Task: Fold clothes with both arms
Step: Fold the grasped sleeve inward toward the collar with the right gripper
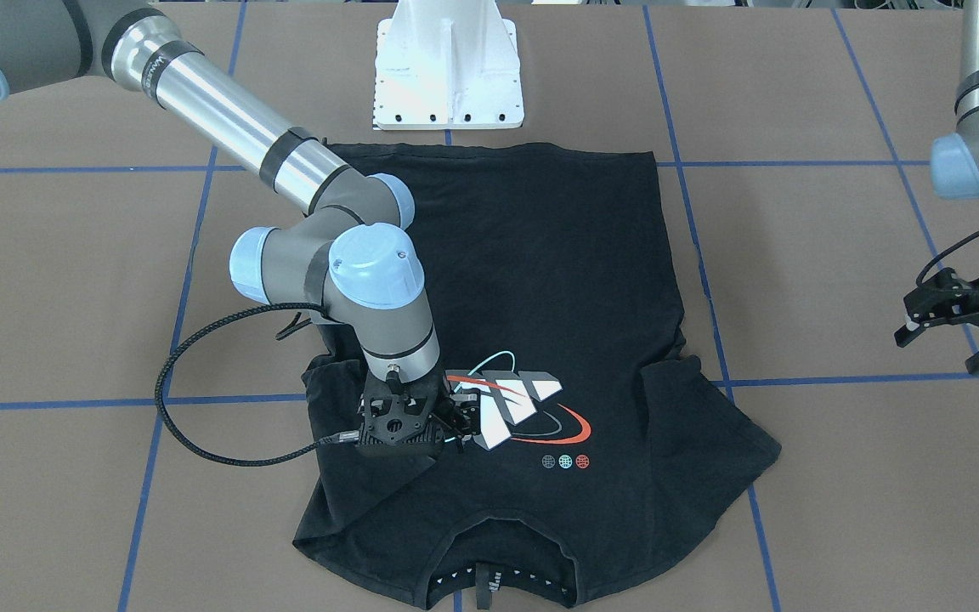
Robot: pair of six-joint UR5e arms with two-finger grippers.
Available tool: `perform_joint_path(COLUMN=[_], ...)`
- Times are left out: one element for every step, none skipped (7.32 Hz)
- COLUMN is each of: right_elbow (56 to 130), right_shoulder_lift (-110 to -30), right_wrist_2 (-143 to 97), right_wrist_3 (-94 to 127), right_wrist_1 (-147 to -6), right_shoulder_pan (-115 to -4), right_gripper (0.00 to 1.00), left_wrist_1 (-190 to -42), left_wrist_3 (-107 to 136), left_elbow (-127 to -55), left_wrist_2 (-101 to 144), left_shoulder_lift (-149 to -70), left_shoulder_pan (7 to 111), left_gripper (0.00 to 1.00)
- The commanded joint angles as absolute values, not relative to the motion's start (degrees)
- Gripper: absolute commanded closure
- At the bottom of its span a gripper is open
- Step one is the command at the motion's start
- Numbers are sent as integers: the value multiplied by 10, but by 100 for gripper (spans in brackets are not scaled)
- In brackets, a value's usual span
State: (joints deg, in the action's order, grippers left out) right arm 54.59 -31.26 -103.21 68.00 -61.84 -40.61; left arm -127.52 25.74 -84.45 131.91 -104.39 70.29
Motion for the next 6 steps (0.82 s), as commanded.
perform_joint_path(right_elbow=[586, 631, 696, 766, 819, 857], right_shoulder_lift=[-310, -326, -370, -436, -493, -540], right_wrist_2=[-1091, -1099, -1121, -1162, -1189, -1193], right_wrist_3=[618, 577, 543, 510, 480, 447], right_wrist_1=[-711, -764, -787, -788, -788, -788], right_shoulder_pan=[-440, -449, -464, -492, -517, -525], right_gripper=[0, 0, 0, 0, 0, 0], left_wrist_1=[-1281, -1323, -1374, -1401, -1404, -1408], left_wrist_3=[358, 413, 453, 463, 468, 468], left_elbow=[-827, -802, -758, -711, -677, -656], left_wrist_2=[1259, 1228, 1200, 1175, 1165, 1136], left_shoulder_lift=[-1076, -1086, -1101, -1127, -1156, -1169], left_shoulder_pan=[653, 631, 615, 599, 580, 564], left_gripper=[0, 0, 0, 0, 0, 0])
